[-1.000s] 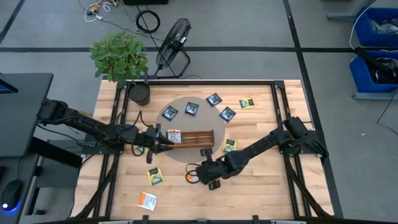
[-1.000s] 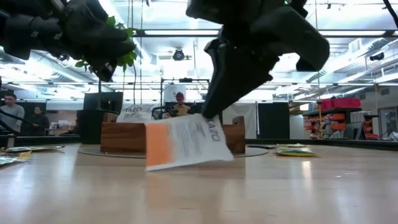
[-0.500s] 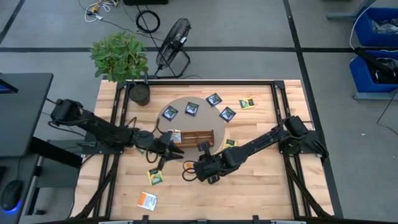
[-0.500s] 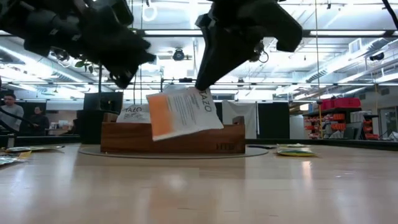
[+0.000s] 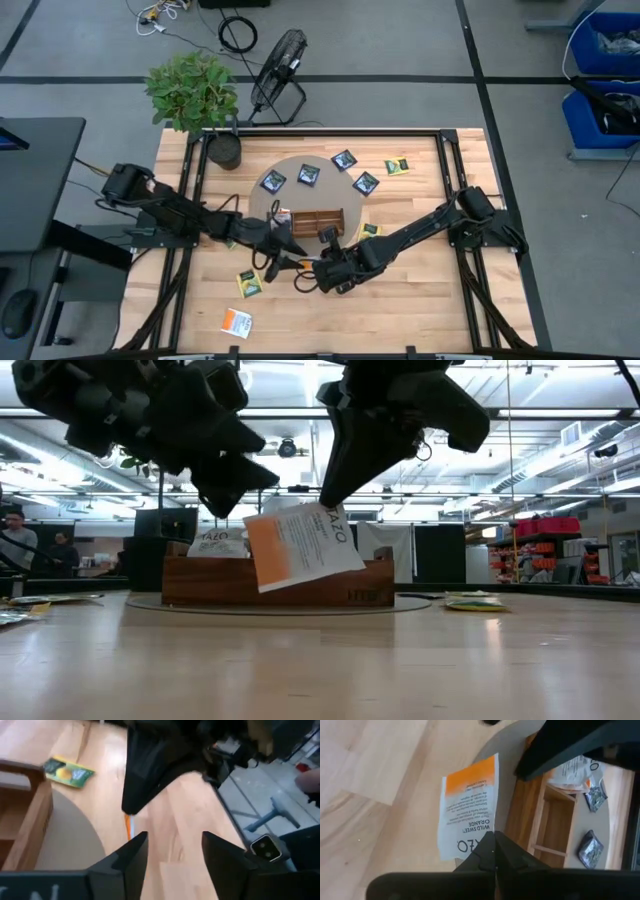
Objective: Pick & Place Tea
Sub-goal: Put the right orange tea bag into the left compartment of the wooden organizer
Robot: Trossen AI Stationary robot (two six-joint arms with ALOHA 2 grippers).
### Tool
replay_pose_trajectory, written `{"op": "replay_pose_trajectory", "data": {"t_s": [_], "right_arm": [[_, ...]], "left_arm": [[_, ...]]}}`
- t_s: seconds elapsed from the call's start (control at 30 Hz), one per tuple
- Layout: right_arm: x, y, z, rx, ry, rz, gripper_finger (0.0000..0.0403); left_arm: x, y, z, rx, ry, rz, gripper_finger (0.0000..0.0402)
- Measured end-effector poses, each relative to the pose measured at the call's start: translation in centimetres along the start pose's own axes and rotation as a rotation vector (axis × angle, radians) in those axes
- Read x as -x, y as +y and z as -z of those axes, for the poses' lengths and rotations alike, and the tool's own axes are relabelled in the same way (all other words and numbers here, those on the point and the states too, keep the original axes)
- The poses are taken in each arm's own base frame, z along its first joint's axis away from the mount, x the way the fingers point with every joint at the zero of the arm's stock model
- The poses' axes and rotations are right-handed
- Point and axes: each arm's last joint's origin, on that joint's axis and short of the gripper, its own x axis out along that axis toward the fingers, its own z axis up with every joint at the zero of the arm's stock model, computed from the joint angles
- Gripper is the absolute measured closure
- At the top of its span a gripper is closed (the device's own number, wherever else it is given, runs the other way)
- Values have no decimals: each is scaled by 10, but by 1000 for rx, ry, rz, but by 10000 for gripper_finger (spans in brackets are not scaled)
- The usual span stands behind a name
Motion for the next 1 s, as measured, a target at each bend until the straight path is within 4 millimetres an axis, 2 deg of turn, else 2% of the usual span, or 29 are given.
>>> {"op": "replay_pose_trajectory", "data": {"t_s": [0.13, 0.43, 0.57, 0.8, 1.0], "right_arm": [[4, 0, -3, 18, -6, 4, 403], [13, -5, -12, 23, -49, 12, 403], [13, -5, -13, 22, -50, 12, 403], [13, -5, -13, 19, -52, 13, 402], [14, -3, -12, -21, -51, -35, 367]], "left_arm": [[-1, 3, 3, 4, 38, -67, 190], [-1, 3, 4, 25, 38, -77, 193], [-1, 4, 6, 28, 62, -90, 237], [-1, 5, 6, 16, 68, -92, 378], [-1, 1, 8, -26, 47, -150, 395]]}}
